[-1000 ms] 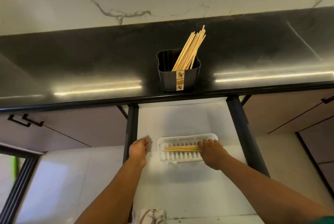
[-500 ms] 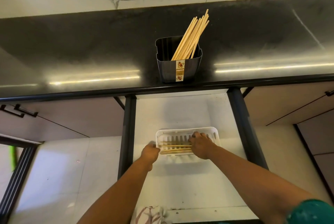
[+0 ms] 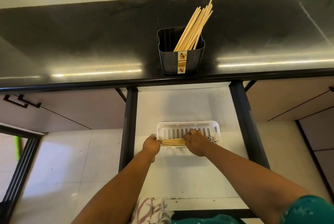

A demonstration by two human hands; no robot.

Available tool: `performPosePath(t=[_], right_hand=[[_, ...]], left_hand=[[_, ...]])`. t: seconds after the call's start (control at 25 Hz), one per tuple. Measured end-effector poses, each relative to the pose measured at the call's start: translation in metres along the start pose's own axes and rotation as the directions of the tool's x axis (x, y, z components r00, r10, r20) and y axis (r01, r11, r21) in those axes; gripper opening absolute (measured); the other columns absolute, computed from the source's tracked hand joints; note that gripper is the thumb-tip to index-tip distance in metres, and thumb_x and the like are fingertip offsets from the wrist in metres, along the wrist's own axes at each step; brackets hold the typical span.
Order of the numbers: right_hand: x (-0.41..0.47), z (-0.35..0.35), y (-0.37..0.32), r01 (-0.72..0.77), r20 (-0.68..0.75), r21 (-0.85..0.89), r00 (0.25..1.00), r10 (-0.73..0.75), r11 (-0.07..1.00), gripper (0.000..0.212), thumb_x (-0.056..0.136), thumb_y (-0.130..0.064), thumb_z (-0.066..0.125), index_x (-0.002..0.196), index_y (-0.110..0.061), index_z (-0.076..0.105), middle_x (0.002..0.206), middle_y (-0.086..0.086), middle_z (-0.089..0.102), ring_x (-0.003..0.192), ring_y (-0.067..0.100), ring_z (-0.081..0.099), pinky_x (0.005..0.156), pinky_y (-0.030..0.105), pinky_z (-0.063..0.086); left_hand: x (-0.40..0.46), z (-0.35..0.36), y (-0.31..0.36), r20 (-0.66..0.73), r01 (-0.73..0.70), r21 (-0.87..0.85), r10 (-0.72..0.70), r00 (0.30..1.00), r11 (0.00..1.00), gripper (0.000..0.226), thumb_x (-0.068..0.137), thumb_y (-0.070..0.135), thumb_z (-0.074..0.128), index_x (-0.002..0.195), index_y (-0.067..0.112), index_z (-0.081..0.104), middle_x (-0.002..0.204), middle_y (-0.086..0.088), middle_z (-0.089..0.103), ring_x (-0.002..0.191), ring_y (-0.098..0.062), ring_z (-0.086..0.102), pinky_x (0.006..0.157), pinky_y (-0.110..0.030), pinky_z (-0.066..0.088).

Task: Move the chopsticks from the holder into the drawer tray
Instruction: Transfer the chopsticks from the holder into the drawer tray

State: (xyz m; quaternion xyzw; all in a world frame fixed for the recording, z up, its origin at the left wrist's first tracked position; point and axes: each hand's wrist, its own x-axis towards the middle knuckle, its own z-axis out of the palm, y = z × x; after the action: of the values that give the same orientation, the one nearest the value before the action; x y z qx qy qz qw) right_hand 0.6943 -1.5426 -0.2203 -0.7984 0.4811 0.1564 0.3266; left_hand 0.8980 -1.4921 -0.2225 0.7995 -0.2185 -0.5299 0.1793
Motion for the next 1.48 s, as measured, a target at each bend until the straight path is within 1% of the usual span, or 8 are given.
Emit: performPosePath(t=[0.24,0.4,0.52,0.64,0.8,0.96,1.2,1.48], right_hand=[[-0.007,-0.042,-0.026,0.051,-0.241,0.057,0.97,-0.036,0.997,0.032,0.097,-0.026,0.04,0.114,-0.013,0.064,0.116,0.008,0.059,0.107,0.027,0.056,0.088,0.038,0.049],[-0.006,-0.136,-0.057,0.134,-0.401,0.049,0.91,-0.103,0.99,0.024,0.094,-0.025,0.048,0.103,-0.012,0.067,0.103,0.01,0.069,0.091,0.025,0.062,0.083,0.037,0.053],[-0.012,-0.222,-0.079,0.221,-0.557,0.075,0.818,-0.142,0.972,0.021,0.093,-0.024,0.051,0.096,-0.009,0.066,0.097,0.014,0.069,0.088,0.029,0.064,0.08,0.041,0.053],[-0.013,-0.29,-0.093,0.224,-0.678,0.108,0.73,-0.093,0.969,0.022,0.09,-0.024,0.05,0.094,-0.011,0.067,0.094,0.012,0.07,0.086,0.028,0.065,0.073,0.037,0.051],[0.01,-0.337,-0.08,0.179,-0.782,0.398,0.579,0.231,0.9,0.024,0.085,-0.026,0.06,0.107,-0.017,0.061,0.108,0.008,0.063,0.098,0.024,0.062,0.081,0.035,0.053],[0.041,-0.352,-0.045,0.044,-0.532,0.782,0.569,0.628,0.622,0.07,0.077,-0.038,0.074,0.134,-0.013,0.042,0.133,0.011,0.05,0.124,0.03,0.047,0.099,0.041,0.046],[0.071,-0.363,-0.047,0.097,-0.616,0.724,0.535,0.578,0.683,0.023,0.083,-0.032,0.071,0.096,-0.014,0.067,0.076,-0.009,0.055,0.067,0.005,0.054,0.047,0.013,0.031],[0.055,-0.384,-0.054,0.067,-0.635,0.696,0.522,0.569,0.715,0.026,0.084,-0.033,0.071,0.097,-0.012,0.064,0.089,0.002,0.065,0.083,0.018,0.065,0.069,0.031,0.054]], left_hand=[[-0.027,-0.01,0.037,-0.204,-0.216,0.3,0.283,0.937,0.929,0.043,0.091,0.032,0.057,0.13,0.019,0.044,0.125,-0.007,0.056,0.104,-0.026,0.058,0.084,-0.036,0.051],[-0.054,-0.025,0.121,-0.226,-0.562,0.417,0.68,0.697,0.714,0.044,0.09,0.03,0.057,0.131,0.018,0.047,0.129,-0.005,0.057,0.118,-0.023,0.053,0.094,-0.035,0.045],[-0.086,-0.046,0.209,-0.213,-0.737,0.433,0.854,0.475,0.519,0.034,0.088,0.028,0.06,0.12,0.018,0.055,0.11,-0.001,0.065,0.096,-0.014,0.06,0.076,-0.022,0.046],[-0.107,-0.061,0.274,-0.256,-0.803,0.347,0.873,0.415,0.484,0.033,0.089,0.025,0.059,0.122,0.019,0.056,0.108,0.001,0.066,0.096,-0.011,0.06,0.076,-0.021,0.045],[-0.108,-0.064,0.313,-0.252,-0.833,0.301,0.881,0.401,0.465,0.038,0.088,0.021,0.06,0.125,0.016,0.054,0.113,-0.001,0.064,0.104,-0.012,0.059,0.082,-0.018,0.042],[-0.088,-0.054,0.313,-0.201,-0.814,0.315,0.873,0.445,0.488,0.038,0.087,0.019,0.063,0.124,0.016,0.054,0.114,-0.002,0.064,0.102,-0.011,0.06,0.062,-0.003,0.036],[-0.069,-0.037,0.301,-0.107,-0.802,0.327,0.863,0.494,0.499,0.046,0.084,0.043,0.064,0.121,0.017,0.053,0.113,0.001,0.061,0.092,-0.007,0.055,0.066,-0.01,0.043],[-0.073,-0.042,0.302,-0.056,-0.802,0.329,0.858,0.511,0.499,0.049,0.086,0.031,0.065,0.129,0.016,0.048,0.122,-0.003,0.059,0.109,-0.021,0.059,0.088,-0.033,0.052]])
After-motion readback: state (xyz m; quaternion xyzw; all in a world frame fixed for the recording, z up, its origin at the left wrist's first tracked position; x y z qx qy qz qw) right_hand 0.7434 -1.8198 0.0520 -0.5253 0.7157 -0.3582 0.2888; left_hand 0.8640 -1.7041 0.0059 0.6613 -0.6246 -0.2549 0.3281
